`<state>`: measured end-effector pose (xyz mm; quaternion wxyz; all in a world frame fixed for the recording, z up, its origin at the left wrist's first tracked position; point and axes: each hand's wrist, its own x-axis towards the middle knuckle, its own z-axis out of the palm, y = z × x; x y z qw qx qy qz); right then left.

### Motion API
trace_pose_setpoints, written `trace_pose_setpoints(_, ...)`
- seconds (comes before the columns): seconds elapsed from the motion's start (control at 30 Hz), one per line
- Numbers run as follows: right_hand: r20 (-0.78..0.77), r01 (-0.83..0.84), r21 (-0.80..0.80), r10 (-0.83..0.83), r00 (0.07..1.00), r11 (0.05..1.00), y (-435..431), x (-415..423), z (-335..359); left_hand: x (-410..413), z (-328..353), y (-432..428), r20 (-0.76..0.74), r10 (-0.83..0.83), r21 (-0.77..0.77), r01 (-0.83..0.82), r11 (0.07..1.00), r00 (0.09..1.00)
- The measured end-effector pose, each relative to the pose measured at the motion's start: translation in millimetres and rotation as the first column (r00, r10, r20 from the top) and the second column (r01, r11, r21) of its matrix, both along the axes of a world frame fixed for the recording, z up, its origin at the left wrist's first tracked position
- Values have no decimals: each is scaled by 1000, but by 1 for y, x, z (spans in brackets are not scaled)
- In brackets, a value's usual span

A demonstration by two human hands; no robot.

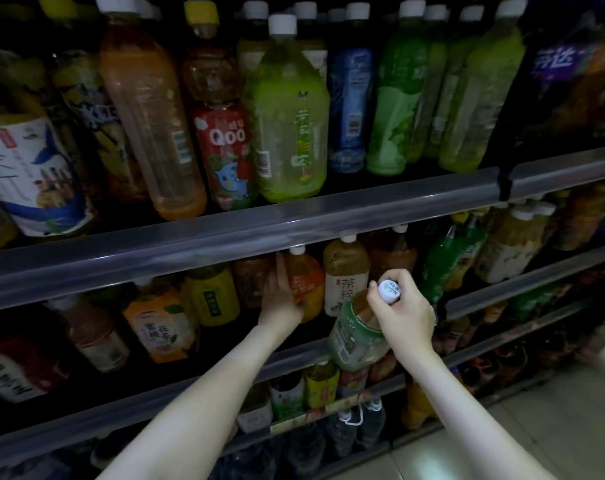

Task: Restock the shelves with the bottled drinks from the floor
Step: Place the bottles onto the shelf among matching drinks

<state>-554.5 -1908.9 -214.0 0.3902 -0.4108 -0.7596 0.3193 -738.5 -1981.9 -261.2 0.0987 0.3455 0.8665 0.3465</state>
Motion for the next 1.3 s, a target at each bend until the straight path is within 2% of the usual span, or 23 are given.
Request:
trace_pose_setpoints(0.13, 2, 2, -4, -2, 1000, 1000, 9, 4, 1, -4, 5, 11, -80, 93, -102, -101, 990, 993)
trace_pose_setpoints(0.2, 0, -3, -18, 3, 1000, 1000, 12, 6, 1, -6, 8, 15, -78, 120, -97, -127, 987, 990)
trace_pose_setpoints(0.3, 3, 3, -33, -3, 1000, 999, 15, 8, -1, -2, 7, 14, -34, 147, -36, -148, 988, 989)
trace_pose_setpoints(0.43, 23, 21, -52, -20, 1000, 998, 17, 9, -4, 11, -9, 2, 34, 87, 128, -91, 988, 996)
trace_pose_setpoints(0.5, 29, 27, -54, -25, 999, 998, 16, 9, -6, 18, -15, -3, -36, 61, 129, -56, 990, 997)
trace_pose_setpoints(0.7, -6, 35, -62, -36, 999, 997, 14, 8, -11, 27, -15, -10, -263, -5, -1, 5, 1000, 965)
trace_pose_setpoints(0.87, -132, 55, -37, -59, 989, 998, 8, 6, -10, 35, -12, -38, -183, -59, -4, 59, 998, 981)
trace_pose_setpoints(1.07, -185, 28, 16, -25, 982, 999, 6, -14, -5, 23, 4, -78, -71, 68, 100, -60, 993, 995)
trace_pose_setpoints(1.2, -185, -19, 15, 21, 983, 1000, 3, -38, -6, 12, 18, -110, -109, 117, 154, -100, 983, 987)
trace_pose_setpoints(1.3, -116, -57, 50, 62, 991, 997, -3, -61, -10, 8, 28, -132, -164, 151, 180, -121, 976, 975)
